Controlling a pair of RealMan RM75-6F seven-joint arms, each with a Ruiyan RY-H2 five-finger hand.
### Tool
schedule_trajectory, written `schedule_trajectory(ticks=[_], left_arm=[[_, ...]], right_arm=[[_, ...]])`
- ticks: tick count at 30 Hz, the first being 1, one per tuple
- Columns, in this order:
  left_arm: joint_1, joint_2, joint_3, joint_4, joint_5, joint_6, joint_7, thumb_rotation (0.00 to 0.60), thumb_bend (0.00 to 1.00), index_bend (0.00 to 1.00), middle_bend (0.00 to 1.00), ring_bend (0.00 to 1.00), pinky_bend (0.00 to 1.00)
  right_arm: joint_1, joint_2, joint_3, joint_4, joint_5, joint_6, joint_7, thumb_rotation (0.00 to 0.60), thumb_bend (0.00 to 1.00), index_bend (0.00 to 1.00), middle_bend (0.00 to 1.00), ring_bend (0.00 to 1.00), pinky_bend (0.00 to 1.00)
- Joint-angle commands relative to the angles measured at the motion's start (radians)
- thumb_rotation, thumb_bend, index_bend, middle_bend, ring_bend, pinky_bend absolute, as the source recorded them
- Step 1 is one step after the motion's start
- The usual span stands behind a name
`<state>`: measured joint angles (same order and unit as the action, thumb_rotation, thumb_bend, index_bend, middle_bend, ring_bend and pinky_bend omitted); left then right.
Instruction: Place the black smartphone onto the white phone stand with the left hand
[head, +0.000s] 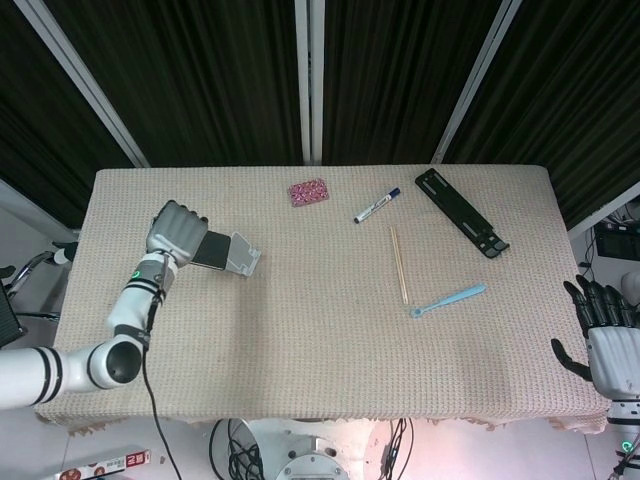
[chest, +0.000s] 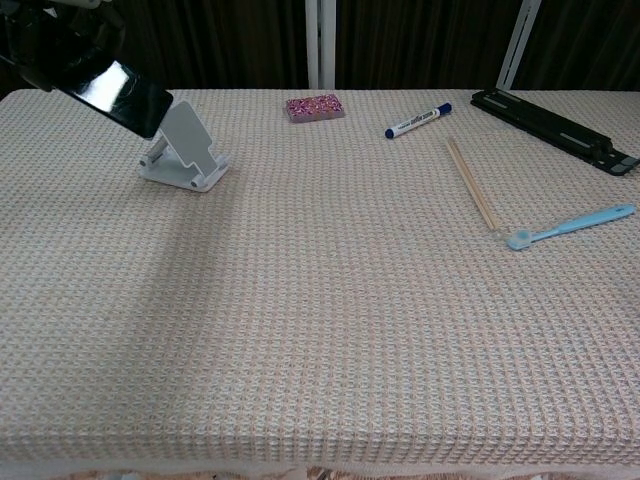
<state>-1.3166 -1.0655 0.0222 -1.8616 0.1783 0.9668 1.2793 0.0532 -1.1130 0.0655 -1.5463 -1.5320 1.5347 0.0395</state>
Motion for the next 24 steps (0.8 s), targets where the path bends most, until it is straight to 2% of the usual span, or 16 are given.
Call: schedule_trajectory(ticks=[1, 13, 24], left_arm=[[-0.101, -0.062, 0.026, -0.005, -0.105, 0.078, 0.111, 0.6, 0.39, 0.59, 0.53, 0.46, 0.55], [-0.197, -0.166, 0.034, 0.059, -0.207, 0.105, 0.229, 0.6, 0.39, 0.59, 0.52, 0.46, 0.55], [-0.269, -0.256, 0.024, 0.163, -0.402, 0.114, 0.349, 0.6, 0.39, 0.59, 0.52, 0.46, 0.55]], right_arm=[[0.0, -0.001, 0.001, 0.004, 0.001, -0.001, 0.005, 0.6, 0.23, 0.0, 0.0, 0.0, 0.0], [0.003, -0.004, 0.003, 0.028, 0.007, -0.009, 0.032, 0.6, 0.23, 0.0, 0.0, 0.0, 0.0], [0.008, -0.005, -0.003, 0.041, 0.003, -0.025, 0.048, 0.6, 0.28, 0.0, 0.0, 0.0, 0.0]])
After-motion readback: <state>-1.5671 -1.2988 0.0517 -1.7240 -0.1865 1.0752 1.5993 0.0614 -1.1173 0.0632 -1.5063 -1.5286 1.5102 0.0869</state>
